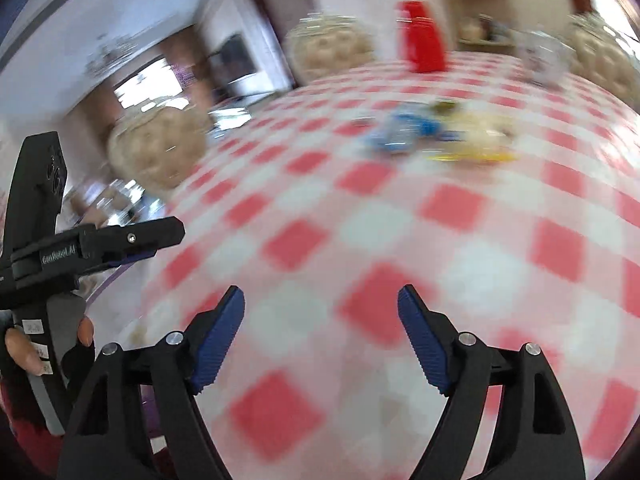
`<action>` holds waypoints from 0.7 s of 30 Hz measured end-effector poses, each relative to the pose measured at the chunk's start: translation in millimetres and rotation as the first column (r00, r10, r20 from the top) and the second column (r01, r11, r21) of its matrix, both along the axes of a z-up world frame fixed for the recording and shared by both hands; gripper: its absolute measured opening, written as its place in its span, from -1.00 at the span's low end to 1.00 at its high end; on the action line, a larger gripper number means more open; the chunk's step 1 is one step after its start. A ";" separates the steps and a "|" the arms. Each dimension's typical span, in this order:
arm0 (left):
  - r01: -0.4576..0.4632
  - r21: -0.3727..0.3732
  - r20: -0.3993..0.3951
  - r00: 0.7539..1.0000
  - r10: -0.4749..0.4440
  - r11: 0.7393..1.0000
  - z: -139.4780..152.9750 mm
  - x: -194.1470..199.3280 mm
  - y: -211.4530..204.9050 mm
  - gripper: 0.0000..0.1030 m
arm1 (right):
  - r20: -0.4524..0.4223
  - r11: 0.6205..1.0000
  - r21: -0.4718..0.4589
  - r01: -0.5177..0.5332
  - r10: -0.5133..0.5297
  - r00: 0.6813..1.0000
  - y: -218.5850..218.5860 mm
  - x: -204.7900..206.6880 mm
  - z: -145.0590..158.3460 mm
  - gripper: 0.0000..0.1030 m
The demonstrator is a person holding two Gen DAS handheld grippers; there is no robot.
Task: Organize snacks
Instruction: 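Grasp the blue-topped bag with the left tool while the right tool grasps the round bread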
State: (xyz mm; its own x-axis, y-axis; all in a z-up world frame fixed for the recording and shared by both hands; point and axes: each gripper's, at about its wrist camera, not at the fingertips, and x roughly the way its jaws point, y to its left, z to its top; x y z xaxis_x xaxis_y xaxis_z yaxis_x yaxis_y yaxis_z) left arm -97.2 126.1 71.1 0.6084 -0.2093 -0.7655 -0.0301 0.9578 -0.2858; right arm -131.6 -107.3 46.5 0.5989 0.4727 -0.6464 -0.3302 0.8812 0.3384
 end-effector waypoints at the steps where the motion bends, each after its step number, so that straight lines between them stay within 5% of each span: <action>1: -0.003 -0.001 -0.023 1.000 0.003 1.000 -1.2 21.3 -17.9 0.94 | 0.002 0.999 -0.003 0.037 -0.037 0.999 -15.4 8.2 0.2 0.50; 5: -0.036 0.013 -0.019 0.999 0.036 0.999 -4.7 83.8 -68.6 0.94 | -0.013 0.987 -0.030 0.157 -0.158 0.987 -57.6 39.5 -2.8 0.50; 9: -0.165 0.041 0.053 0.985 0.163 0.985 -19.4 118.8 -78.4 0.94 | -0.043 0.967 -0.038 0.252 -0.254 0.966 -84.5 83.2 -12.4 0.53; 18: -0.356 -0.137 0.245 0.892 0.379 0.925 -23.9 154.6 -45.3 0.94 | -0.055 0.960 0.002 0.281 -0.280 0.958 -65.5 170.9 -18.0 0.69; 21: -0.404 -0.180 0.196 0.879 0.435 0.897 -27.9 152.0 -25.2 0.94 | -0.044 0.942 -0.062 0.331 -0.333 0.942 -53.1 199.2 -21.3 0.69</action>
State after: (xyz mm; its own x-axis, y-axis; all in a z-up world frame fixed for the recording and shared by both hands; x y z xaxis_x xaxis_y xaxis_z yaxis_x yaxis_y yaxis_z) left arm 54.8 101.0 43.1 0.8137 0.0168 -0.5810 -0.3409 0.8234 -0.4537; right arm 67.6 -160.5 25.2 0.6803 0.2171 -0.7000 0.0012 0.9548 0.2972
